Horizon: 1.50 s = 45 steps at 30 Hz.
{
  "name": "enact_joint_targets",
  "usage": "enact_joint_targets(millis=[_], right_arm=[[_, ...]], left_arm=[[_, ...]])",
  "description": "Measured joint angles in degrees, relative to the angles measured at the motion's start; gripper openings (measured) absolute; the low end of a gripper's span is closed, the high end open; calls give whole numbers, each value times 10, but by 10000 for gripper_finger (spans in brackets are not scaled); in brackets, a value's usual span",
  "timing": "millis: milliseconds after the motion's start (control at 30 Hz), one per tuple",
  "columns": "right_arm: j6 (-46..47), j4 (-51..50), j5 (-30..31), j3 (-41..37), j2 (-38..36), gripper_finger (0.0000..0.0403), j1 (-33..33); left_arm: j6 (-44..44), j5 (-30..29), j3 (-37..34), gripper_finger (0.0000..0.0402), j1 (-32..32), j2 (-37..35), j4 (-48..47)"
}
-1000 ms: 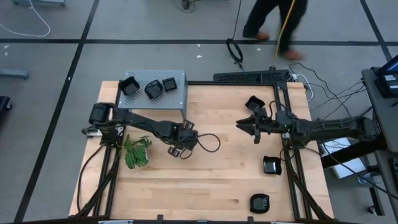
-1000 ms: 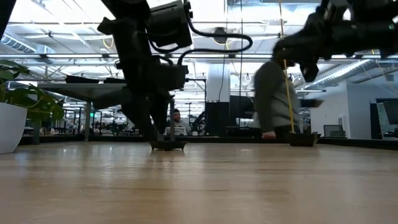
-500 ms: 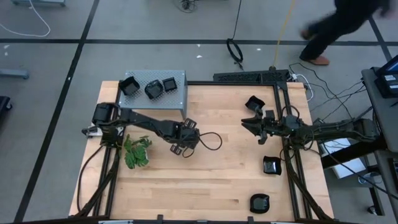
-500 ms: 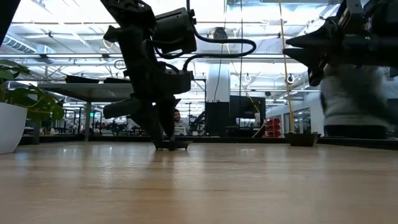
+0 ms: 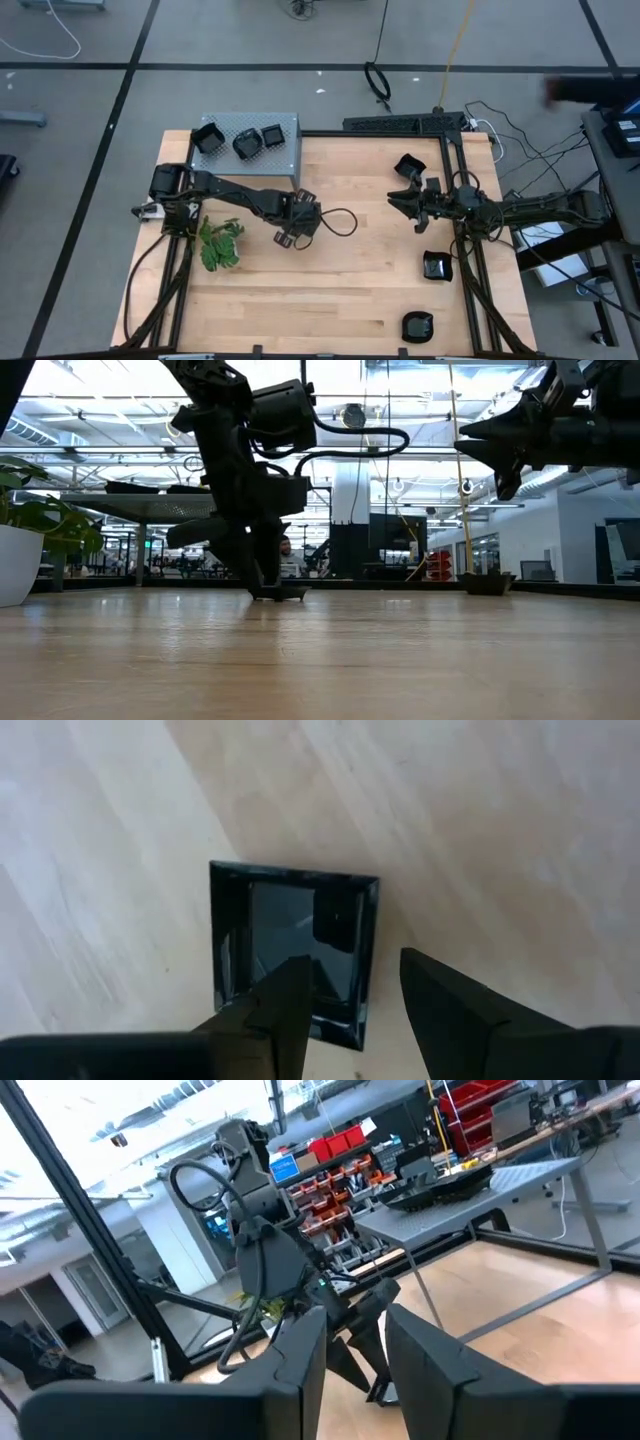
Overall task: Pick & Place Mini shaped plates
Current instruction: Stack the square plate on top of the square plate on the shelf
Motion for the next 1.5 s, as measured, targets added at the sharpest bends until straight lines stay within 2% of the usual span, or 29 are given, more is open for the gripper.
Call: enact_joint_targets(millis=[267, 367, 633, 767, 967, 1200, 1333, 1500], right_arm=[[14, -1, 0, -1, 0, 93, 0], [14, -1, 0, -1, 0, 93, 0], [14, -2, -2, -1, 0, 93, 0], [14, -2, -2, -1, 0, 94, 0], [14, -2, -2, -1, 0, 94, 0], [14, -1, -2, -1, 0, 94, 0], [14, -1, -2, -1, 0, 94, 0], [14, -2, -2, -1, 0, 94, 0]], left_arm=[[0, 0, 0, 150, 8, 0, 0], [-1, 1, 0, 122, 11, 11, 1], [-10, 2, 2, 15, 6, 40, -1], [-49, 1, 0, 11, 3, 22, 0], [-96, -1, 1, 7, -6, -61, -5], [-143, -14, 2, 4, -5, -210, 4], [-186, -90, 2, 16, 6, -288, 3], [-299, -177, 2, 8, 50, -353, -4]])
